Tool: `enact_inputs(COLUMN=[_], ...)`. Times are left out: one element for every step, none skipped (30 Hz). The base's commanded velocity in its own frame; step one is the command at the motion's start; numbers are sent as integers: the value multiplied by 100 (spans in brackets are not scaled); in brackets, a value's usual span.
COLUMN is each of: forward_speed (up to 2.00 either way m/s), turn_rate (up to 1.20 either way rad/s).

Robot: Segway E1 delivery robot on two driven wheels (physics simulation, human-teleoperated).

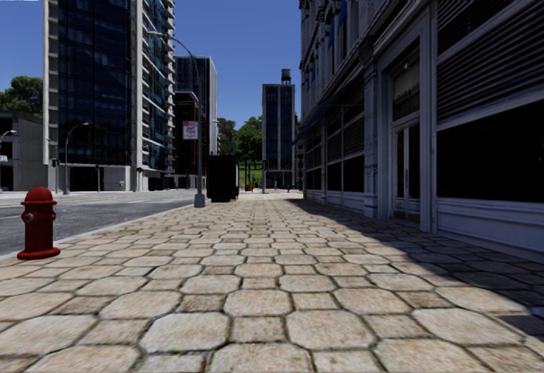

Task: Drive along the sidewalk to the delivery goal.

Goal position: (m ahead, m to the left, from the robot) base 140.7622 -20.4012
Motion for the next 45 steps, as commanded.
enact_inputs(forward_speed=[200, 200, 200, 200, 200, 200, 200, 200, 200, 200, 200, 200, 200, 200, 200, 200, 200, 200, 200, 200, 200, 200, 200, 200, 200, 200, 200, 200, 200, 200, 200, 200, 200, 200, 200, 200, 200, 200, 200, 200, 200, 200, 200, 200, 200], turn_rate=[0, 0, 0, 0, 0, 0, 0, 0, 0, 0, 0, 0, 0, 0, 0, 0, 0, 0, 0, 0, 0, 0, 0, 0, 0, 0, 0, 0, 0, 0, 0, 0, 0, 0, 0, 0, 0, 0, 0, 0, 0, 0, 0, 0, 0])
